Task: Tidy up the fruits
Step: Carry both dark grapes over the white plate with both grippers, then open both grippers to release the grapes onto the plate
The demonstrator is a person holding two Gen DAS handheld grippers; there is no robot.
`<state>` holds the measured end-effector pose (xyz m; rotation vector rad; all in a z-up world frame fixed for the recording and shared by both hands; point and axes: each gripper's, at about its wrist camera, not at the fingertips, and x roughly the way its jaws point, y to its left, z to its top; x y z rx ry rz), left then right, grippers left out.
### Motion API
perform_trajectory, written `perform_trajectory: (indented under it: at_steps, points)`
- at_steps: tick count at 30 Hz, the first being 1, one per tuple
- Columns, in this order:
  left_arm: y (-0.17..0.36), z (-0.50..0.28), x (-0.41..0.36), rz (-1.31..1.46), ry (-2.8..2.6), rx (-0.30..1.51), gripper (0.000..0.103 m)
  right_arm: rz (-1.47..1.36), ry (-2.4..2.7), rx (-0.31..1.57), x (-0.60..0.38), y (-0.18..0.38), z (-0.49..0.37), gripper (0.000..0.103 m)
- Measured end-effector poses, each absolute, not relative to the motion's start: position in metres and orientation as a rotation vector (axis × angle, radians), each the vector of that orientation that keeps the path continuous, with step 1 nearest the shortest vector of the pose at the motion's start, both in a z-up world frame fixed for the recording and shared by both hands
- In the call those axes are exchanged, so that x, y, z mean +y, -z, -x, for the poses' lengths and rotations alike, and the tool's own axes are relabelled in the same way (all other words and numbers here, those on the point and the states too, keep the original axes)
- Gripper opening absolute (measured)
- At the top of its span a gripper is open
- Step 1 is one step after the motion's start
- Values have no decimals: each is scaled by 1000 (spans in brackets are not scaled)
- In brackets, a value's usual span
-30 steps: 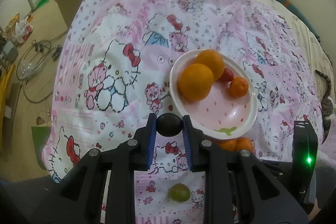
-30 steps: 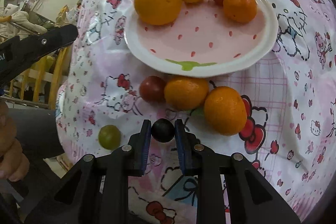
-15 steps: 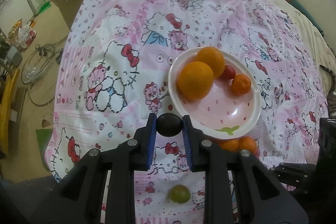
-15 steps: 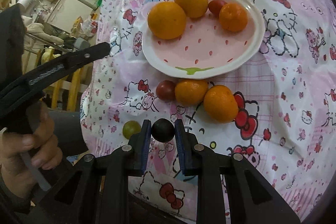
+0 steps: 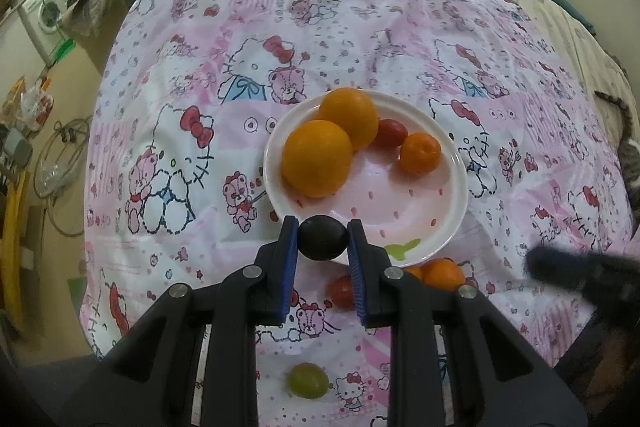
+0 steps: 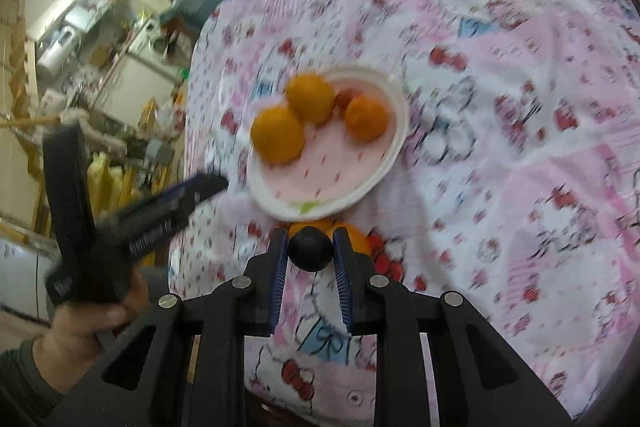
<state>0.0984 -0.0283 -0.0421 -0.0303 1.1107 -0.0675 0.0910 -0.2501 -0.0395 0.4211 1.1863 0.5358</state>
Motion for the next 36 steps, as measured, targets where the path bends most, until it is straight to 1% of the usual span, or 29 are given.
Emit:
perform_trajectory:
  at_steps: [7, 14, 23, 28, 36]
  points:
    - [34, -101, -29, 13, 93, 1081, 21, -470, -497, 1077, -274, 20, -113, 24]
    - [27, -117, -28, 47, 103, 1091, 21, -449, -488, 1039, -277, 16, -139, 24]
    - [27, -149, -39, 10, 137, 1096, 21, -473, -509, 1073, -270, 35, -172, 24]
    - [39, -161, -52, -37, 171, 1095, 21, -492, -508, 1116, -268, 53, -192, 24]
    - [56, -171, -60, -4, 220, 1115, 21, -515, -543, 1172, -255, 75, -206, 24]
